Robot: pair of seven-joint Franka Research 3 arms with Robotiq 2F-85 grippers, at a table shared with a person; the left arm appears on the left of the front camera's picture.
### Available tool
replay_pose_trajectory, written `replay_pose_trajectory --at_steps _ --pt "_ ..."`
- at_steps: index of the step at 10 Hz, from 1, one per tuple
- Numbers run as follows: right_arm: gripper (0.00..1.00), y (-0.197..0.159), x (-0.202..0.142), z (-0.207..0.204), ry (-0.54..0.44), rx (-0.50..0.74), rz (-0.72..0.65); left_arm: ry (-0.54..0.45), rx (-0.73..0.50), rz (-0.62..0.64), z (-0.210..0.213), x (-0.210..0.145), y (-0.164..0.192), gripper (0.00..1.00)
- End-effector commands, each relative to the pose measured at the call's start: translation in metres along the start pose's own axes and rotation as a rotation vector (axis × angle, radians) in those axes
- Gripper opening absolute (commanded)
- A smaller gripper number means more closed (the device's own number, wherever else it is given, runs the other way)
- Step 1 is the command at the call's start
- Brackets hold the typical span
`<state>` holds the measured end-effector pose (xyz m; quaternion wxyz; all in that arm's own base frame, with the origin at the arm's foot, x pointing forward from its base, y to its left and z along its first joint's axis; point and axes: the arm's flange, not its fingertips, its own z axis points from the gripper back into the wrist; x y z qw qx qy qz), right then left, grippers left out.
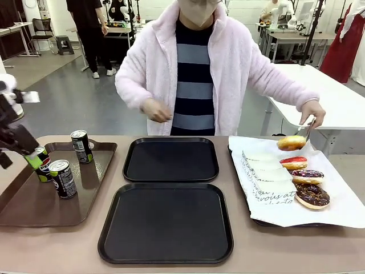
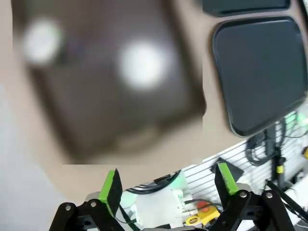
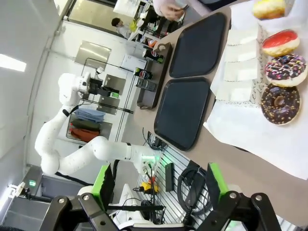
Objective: Set up donuts and drinks on trays.
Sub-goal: Pick up one Pepsi coke and place it on the Flat Tray.
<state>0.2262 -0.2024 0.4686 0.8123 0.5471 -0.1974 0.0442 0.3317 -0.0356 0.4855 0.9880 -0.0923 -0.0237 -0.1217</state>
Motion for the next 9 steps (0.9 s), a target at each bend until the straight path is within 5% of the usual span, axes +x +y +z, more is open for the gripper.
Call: replay_pose_trajectory --at_steps 1,5,9 --pt "1.0 -0.001 0.002 0.002 -0.017 0.024 0.022 -0.003 0.133 0.067 -0.025 0.004 -0.022 1.0" --pt "1.0 -0.001 0.002 0.002 -0.017 0.024 0.022 -0.134 0.192 0.165 -0.046 0.032 -0.027 1.0" --pt "1.0 -0.001 0.002 0.002 -0.017 0.024 0.022 -0.073 0.164 0.109 -0.035 0.02 -0.037 1.0"
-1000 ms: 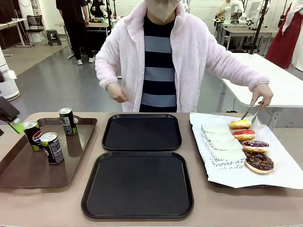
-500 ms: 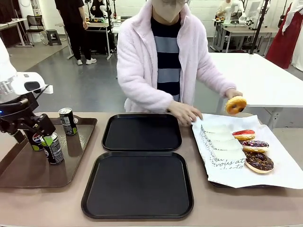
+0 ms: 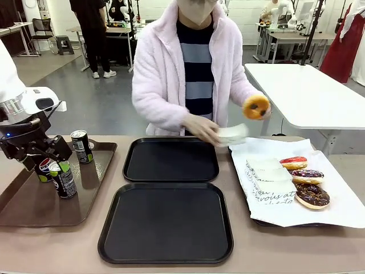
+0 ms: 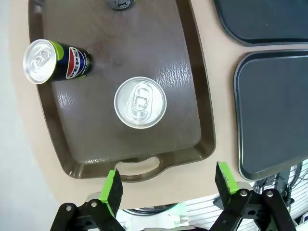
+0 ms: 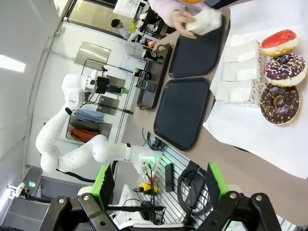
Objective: Set up donuts and drinks on trays.
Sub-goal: Pick up one Pepsi coke and place it on the Flat Tray.
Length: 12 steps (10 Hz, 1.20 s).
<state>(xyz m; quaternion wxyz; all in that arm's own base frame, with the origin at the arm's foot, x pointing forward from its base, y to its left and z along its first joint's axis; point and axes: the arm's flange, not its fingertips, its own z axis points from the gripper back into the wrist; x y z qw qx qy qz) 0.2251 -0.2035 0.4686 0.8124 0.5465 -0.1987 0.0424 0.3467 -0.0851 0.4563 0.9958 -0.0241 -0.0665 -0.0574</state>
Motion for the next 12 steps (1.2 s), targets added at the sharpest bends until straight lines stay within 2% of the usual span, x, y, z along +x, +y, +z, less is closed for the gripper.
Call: replay_pose_trajectory --at_steps 1,3,6,8,12 --pt "1.0 -0.001 0.003 0.001 -0.013 0.026 0.023 0.005 0.014 -0.01 0.003 -0.004 0.002 1.0" --pt "1.0 -0.001 0.003 0.001 -0.013 0.026 0.023 -0.023 0.016 0.04 -0.005 0.011 0.006 1.0" --pt "1.0 -0.001 0.003 0.001 -0.013 0.026 0.023 -0.096 0.138 0.062 -0.023 0.026 0.004 1.0" --pt "1.0 -0.001 0.003 0.001 -0.013 0.026 0.023 -0.095 0.172 0.091 -0.042 0.038 0.003 1.0" --pt "1.0 -0.001 0.003 0.001 -0.013 0.026 0.023 -0.065 0.163 0.171 -0.07 0.061 0.013 1.0"
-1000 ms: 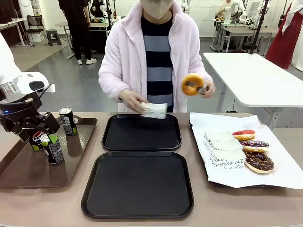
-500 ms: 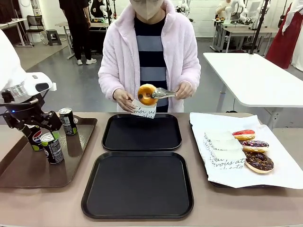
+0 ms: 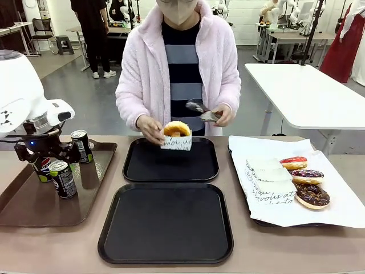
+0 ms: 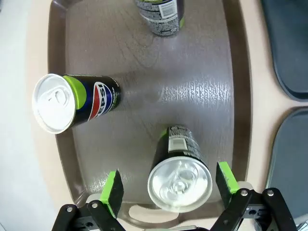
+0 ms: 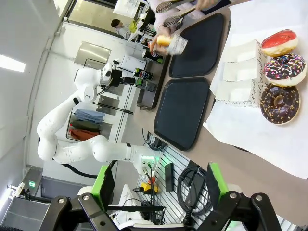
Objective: Set up donuts and drinks on trays.
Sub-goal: Pick up one Pepsi coke and place it on the Flat Tray.
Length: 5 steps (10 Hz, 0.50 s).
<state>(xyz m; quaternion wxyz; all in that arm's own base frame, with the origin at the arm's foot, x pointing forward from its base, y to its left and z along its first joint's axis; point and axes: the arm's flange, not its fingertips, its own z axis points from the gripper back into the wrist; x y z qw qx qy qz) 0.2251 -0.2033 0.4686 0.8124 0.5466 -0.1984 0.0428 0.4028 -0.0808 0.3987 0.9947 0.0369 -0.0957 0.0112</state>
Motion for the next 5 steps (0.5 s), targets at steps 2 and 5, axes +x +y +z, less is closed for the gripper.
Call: replay_pose_trajectory --at_steps 2,5 --pt "1.0 -0.0013 0.0029 0.0008 -0.014 0.025 0.023 0.017 0.026 0.068 -0.0179 0.0193 0.0002 1.0" --pt "1.0 -0.0013 0.0029 0.0008 -0.014 0.025 0.023 0.084 0.001 0.087 -0.0195 0.0209 0.0013 0.81"
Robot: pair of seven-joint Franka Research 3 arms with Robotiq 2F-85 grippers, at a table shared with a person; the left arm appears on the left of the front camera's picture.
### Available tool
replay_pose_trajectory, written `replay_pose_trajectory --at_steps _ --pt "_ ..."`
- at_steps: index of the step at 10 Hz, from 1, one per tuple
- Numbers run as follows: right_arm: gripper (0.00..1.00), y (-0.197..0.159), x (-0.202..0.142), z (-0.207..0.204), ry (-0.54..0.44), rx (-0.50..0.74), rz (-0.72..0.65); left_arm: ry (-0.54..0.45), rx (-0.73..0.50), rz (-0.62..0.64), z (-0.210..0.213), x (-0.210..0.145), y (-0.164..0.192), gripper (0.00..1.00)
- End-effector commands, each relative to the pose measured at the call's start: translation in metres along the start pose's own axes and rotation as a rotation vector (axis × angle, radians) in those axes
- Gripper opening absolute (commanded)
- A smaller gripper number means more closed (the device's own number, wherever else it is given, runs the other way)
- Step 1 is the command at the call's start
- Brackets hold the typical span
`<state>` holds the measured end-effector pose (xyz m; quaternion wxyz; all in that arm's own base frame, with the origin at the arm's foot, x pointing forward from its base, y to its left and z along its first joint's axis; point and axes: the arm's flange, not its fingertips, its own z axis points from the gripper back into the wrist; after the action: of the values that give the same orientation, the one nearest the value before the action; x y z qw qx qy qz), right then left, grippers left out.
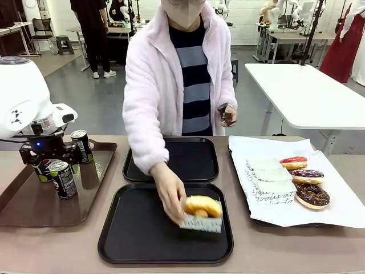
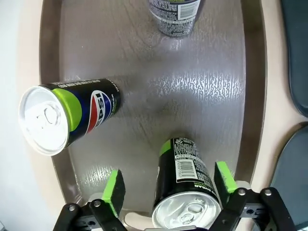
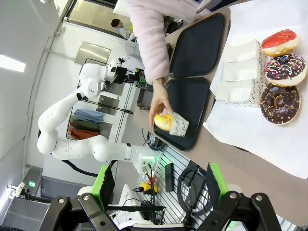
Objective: Set up donuts and drinks on trays.
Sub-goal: Pick up one Pepsi coke and place it on the Flat Tray.
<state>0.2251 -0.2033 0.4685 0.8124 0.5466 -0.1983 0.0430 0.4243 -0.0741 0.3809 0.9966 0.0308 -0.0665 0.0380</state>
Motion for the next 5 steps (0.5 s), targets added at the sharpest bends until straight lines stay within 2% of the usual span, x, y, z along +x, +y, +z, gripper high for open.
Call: replay_pose_trajectory --at_steps 1,2,3,5 --pt "1.0 -0.0013 0.0029 0.0008 -0.014 0.025 0.023 0.039 0.003 0.04 0.0033 0.0024 -0.0035 0.43" --pt "1.0 -0.0013 0.0029 0.0008 -0.014 0.025 0.023 0.051 0.009 0.048 0.0045 0.002 -0.0041 0.24" --pt "1.0 -0.0013 0.0029 0.0008 -0.014 0.025 0.023 0.065 0.011 0.058 0.0076 0.0018 -0.0046 0.0" --pt "1.0 -0.0013 0.0029 0.0008 -0.014 0.025 0.023 0.097 0.018 0.07 0.0129 -0.0011 -0.0054 0.0"
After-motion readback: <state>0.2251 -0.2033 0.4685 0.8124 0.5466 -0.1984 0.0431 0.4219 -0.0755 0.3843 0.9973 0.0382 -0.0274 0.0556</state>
